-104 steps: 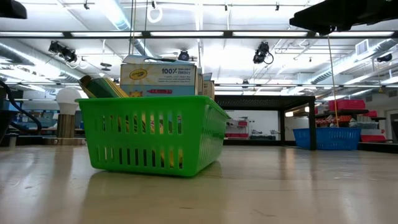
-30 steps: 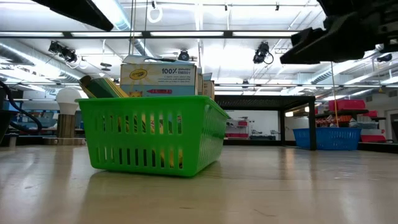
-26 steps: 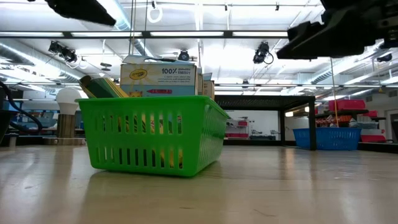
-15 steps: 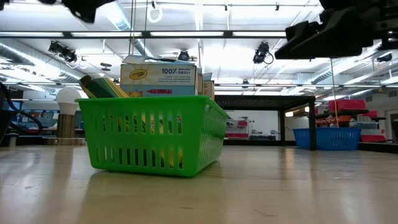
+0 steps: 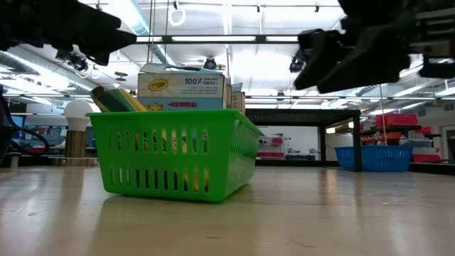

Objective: Pick & Place Office Desk Supplies
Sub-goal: Put the green bin on the shelf

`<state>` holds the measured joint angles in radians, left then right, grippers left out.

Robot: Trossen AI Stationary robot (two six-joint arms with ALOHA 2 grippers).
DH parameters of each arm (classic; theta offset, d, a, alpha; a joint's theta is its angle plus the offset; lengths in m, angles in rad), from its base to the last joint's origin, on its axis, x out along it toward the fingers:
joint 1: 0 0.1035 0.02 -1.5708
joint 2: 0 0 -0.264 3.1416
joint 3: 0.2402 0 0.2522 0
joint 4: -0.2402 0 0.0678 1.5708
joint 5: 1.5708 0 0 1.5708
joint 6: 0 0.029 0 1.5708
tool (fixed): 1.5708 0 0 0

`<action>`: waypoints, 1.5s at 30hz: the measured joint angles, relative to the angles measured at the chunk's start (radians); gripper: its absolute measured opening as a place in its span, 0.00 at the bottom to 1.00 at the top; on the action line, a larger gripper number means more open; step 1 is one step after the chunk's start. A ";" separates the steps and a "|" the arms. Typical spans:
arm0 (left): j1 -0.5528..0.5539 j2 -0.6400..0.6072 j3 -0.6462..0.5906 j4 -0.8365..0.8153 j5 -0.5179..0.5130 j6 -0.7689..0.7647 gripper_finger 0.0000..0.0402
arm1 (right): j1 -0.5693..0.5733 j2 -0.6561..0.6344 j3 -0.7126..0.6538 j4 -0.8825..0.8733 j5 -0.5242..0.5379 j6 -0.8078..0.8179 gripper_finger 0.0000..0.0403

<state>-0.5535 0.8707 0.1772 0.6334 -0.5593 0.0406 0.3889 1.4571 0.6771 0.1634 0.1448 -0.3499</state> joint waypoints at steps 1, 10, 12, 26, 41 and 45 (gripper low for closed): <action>0.010 0.000 0.000 -0.002 0.021 -0.002 0.53 | 0.000 0.022 0.021 -0.005 0.000 -0.017 0.43; 0.079 0.005 0.000 -0.033 0.113 -0.002 0.53 | -0.006 0.178 0.200 -0.135 -0.072 -0.101 0.43; 0.086 0.005 0.000 -0.038 0.124 -0.001 0.53 | -0.006 0.213 0.241 -0.162 -0.079 -0.121 0.43; 0.091 0.006 0.000 -0.030 0.123 0.025 0.53 | -0.022 0.288 0.321 -0.230 -0.120 -0.237 0.43; 0.091 0.006 0.000 -0.022 0.123 0.031 0.53 | -0.068 0.344 0.384 -0.259 -0.175 -0.343 0.42; 0.091 0.006 0.001 -0.018 0.123 0.031 0.53 | -0.068 0.383 0.400 -0.283 -0.180 -0.352 0.38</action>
<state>-0.4629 0.8764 0.1780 0.6159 -0.4366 0.0711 0.3206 1.8403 1.0775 -0.1200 -0.0357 -0.7020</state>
